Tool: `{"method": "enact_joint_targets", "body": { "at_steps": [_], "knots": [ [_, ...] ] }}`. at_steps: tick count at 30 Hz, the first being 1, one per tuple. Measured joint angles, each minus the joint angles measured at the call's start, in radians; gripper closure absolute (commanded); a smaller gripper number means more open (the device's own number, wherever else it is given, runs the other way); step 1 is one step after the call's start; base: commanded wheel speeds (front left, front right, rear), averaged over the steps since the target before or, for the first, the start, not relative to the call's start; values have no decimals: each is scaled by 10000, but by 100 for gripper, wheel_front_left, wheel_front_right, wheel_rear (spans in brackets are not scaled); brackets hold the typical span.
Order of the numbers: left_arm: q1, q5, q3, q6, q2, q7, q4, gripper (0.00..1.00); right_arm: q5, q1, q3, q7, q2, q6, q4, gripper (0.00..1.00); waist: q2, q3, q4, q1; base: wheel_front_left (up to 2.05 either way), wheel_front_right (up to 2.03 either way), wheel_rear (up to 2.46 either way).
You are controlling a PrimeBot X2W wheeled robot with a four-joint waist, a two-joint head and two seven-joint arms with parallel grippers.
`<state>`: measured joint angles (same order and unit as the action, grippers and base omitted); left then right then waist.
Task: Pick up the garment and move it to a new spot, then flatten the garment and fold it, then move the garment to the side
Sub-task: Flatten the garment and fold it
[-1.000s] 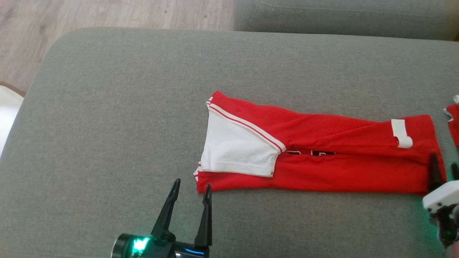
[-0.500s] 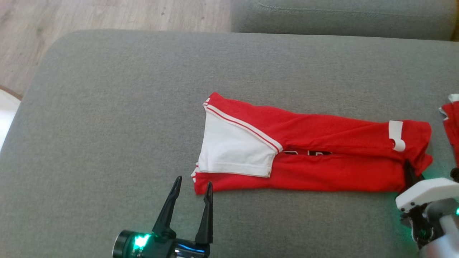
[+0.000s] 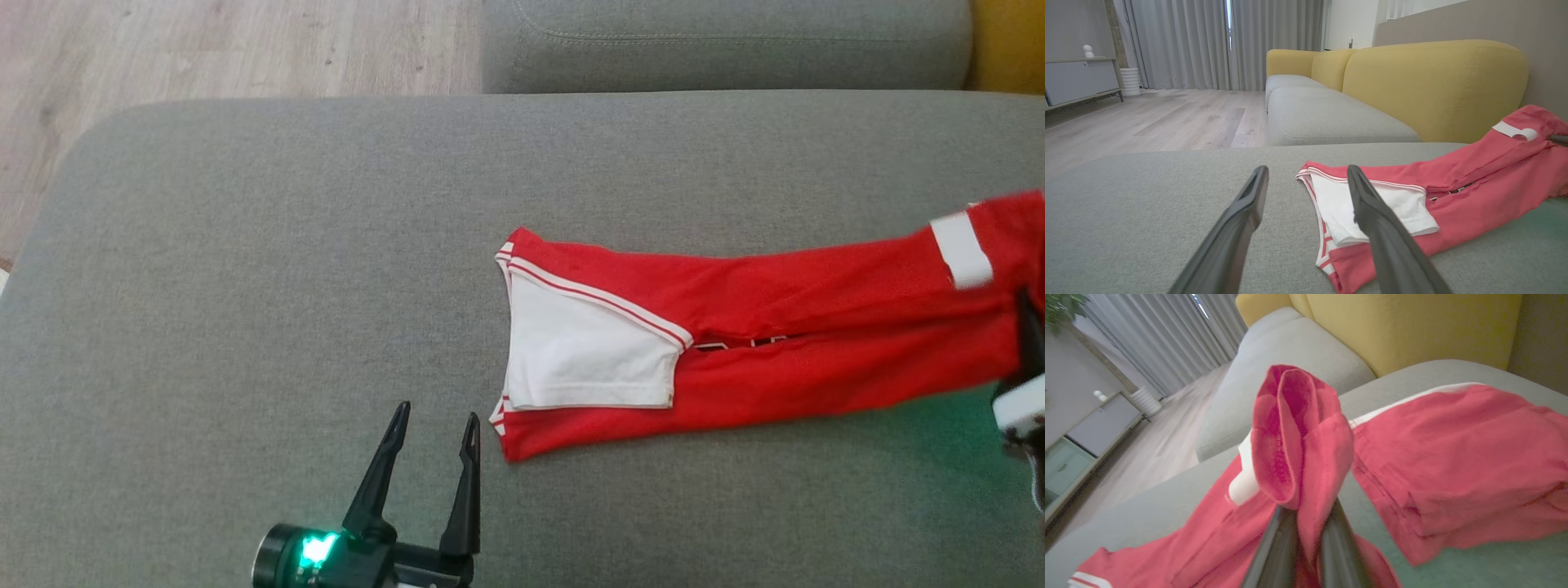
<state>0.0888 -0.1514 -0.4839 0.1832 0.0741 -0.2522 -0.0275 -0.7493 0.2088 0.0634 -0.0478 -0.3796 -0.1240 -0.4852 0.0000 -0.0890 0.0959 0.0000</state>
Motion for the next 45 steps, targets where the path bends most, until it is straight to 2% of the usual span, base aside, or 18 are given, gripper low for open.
{"method": "enact_joint_targets", "body": {
  "at_steps": [4,10,15,23,24,25,26,27,31,37,43,45],
  "knots": [
    [0,21,25,-86,-17,0,-38,0,-518,-162,-148,-627,416,0,1593,100,0,62,58,0,0,0,0],
    [1,15,13,-192,-48,0,-151,0,-848,-164,-1037,-1526,1802,0,3118,100,0,113,419,0,0,0,0],
    [-3,15,-13,-253,-77,0,-199,0,-988,-112,-1850,-2015,2704,0,3219,100,0,83,932,0,0,0,0],
    [-11,12,-48,-259,-84,0,-236,0,-1058,360,-2725,-2178,3080,0,2508,100,0,-5,1721,0,0,0,0],
    [-12,12,-52,-259,-84,0,-244,0,-1074,397,-2851,-2178,3087,0,2370,97,0,-28,1804,0,0,0,0],
    [-14,12,-58,-259,-84,0,-245,0,-1137,432,-2964,-2178,3099,0,2228,85,0,-54,1874,0,0,0,0],
    [-15,8,-63,-257,-86,0,-245,0,-1172,461,-3095,-2178,3106,0,2098,62,0,-84,1932,0,0,0,0],
    [-15,-12,-73,-251,-86,0,-245,0,-1225,474,-3223,-2180,3114,0,2011,0,0,-114,1971,0,0,0,0],
    [-19,-90,-81,-173,-92,0,-245,0,-1478,476,-3641,-2161,3133,0,1914,0,0,-187,1973,0,0,0,0],
    [-44,-305,-29,-142,-104,0,-240,0,-1488,467,-3898,-1684,2964,0,2637,0,0,-115,1581,0,0,0,0],
    [18,-878,416,61,-123,0,-54,0,-393,39,-3716,125,1494,0,3754,0,0,341,1075,0,0,0,0],
    [68,-945,629,117,-127,0,-6,0,-130,-441,-3599,815,1185,0,3881,0,0,555,897,0,0,0,0]
  ]
}}
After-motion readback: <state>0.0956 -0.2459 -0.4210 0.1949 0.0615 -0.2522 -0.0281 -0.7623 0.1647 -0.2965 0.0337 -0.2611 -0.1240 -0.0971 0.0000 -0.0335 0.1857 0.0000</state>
